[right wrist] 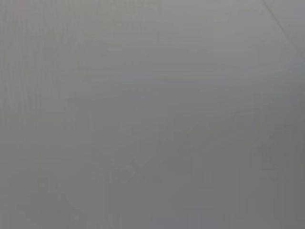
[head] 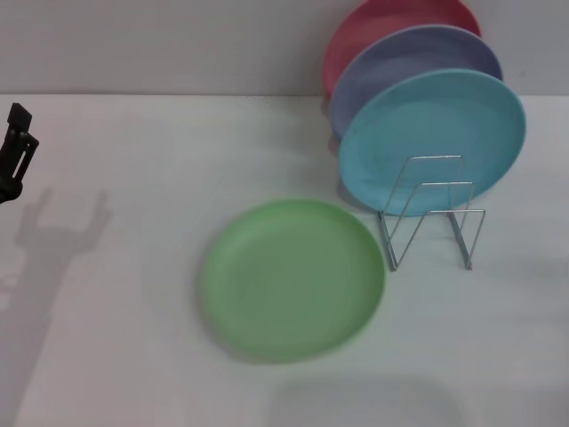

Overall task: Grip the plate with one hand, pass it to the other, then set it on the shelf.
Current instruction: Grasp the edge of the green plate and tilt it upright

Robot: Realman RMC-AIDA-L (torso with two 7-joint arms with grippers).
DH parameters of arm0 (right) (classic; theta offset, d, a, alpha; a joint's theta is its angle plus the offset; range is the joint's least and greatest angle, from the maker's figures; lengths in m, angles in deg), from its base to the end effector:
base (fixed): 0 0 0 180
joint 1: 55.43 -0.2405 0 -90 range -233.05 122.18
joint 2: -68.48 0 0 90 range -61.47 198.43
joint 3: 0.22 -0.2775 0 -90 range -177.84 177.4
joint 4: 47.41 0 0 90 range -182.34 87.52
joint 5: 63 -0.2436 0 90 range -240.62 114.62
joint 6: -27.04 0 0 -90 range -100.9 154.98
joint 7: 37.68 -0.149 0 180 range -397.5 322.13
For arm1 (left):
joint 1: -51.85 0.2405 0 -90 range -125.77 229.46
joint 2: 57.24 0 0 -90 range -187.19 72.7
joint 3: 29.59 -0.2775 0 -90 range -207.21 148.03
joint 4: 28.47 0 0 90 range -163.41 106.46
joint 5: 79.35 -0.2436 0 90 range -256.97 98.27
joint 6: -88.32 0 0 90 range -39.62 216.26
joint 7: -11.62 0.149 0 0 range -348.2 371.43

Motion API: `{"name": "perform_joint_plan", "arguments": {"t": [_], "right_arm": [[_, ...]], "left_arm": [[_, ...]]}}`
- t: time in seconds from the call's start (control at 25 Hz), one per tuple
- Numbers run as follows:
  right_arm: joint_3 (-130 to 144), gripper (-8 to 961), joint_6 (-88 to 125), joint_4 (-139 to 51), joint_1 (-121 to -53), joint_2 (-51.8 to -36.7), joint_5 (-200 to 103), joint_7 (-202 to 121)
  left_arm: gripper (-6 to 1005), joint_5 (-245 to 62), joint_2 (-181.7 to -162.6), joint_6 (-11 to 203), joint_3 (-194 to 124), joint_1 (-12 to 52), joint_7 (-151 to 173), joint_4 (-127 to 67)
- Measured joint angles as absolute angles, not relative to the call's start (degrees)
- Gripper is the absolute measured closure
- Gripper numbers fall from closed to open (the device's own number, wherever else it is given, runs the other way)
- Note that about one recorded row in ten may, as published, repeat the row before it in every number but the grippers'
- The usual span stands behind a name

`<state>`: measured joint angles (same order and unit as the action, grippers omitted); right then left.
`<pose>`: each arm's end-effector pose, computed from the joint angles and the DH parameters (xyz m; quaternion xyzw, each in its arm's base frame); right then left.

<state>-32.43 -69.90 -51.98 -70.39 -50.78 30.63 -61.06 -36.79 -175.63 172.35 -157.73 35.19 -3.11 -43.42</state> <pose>0.4130 0.2547 0.0438 -0.4592 0.2184 0.4572 0.7296 -0.3520 0.3114 -0.0213 -0.6388 -0.1941 -0.4374 0.6024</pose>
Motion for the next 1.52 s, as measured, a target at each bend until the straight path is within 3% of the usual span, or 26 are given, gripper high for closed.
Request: {"name": "perform_joint_plan", "arguments": {"t": [0.56, 1.0, 1.36, 1.4, 1.52], "right_arm": [[-32.1, 372, -70.3, -52.0, -70.3, -50.78, 31.0, -61.1], [-32.1, 373, -70.4, -52.0, -70.4, -50.78, 31.0, -61.1], [-32.1, 372, -70.4, -52.0, -71.0, -50.79, 30.9, -61.1], [-32.2, 372, -70.4, -52.0, -71.1, -50.78, 30.9, -61.1], [-32.3, 372, -70.4, -52.0, -71.4, -50.72, 30.9, -61.1]], "left_arm": [[156, -37.0, -175.61, 172.3, -157.7, 35.7, -0.8, -43.4], [157, -36.6, -176.01, 171.2, -157.7, 36.1, 25.8, -45.0], [158, -29.6, -175.61, 153.4, -149.4, 42.8, 49.8, -66.2], [158, -28.6, -175.58, 143.4, -146.5, 46.2, 55.7, -77.0], [158, -27.2, -175.67, 133.0, -144.0, 48.3, 59.5, -84.5]]}}
